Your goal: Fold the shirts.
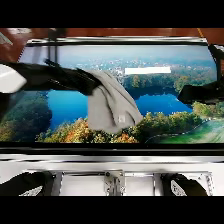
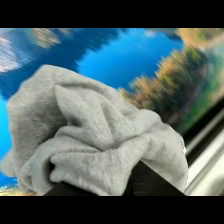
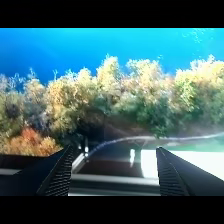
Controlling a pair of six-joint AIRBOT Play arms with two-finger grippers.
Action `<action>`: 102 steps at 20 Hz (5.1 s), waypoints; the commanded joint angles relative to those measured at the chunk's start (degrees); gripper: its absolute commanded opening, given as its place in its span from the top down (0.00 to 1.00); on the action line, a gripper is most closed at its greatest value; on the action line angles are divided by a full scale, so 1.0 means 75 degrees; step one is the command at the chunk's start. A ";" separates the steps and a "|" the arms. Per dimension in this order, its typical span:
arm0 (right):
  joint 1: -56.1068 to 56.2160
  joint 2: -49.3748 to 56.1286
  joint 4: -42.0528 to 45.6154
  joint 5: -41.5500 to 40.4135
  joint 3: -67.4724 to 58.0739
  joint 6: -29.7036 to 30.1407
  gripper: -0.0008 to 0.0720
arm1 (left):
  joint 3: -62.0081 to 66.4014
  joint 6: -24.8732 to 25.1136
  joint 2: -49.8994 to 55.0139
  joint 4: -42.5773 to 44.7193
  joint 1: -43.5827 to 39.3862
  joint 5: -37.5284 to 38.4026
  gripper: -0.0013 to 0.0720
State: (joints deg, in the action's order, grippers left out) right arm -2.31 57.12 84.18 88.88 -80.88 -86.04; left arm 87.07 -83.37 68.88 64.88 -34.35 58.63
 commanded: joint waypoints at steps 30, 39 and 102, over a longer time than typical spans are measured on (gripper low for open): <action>-0.1250 0.3360 -0.3622 -0.1017 0.3311 0.1373 0.03 | -0.5625 -0.0959 0.1635 -0.2955 0.0810 -0.2358 0.02; -0.1163 0.3363 -0.3532 -0.1087 0.3331 0.1137 0.04 | -0.5592 -0.0565 0.2238 -0.3485 0.0650 -0.2614 0.86; -0.0749 0.3978 -0.3267 -0.0006 -0.1714 -0.0230 0.23 | -0.2678 -0.0160 -0.0994 0.0152 0.2728 0.0466 0.94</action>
State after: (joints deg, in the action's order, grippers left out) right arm -3.25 90.32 49.63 71.88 -93.60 -84.90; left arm 66.08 -85.47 61.52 66.26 -16.12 63.59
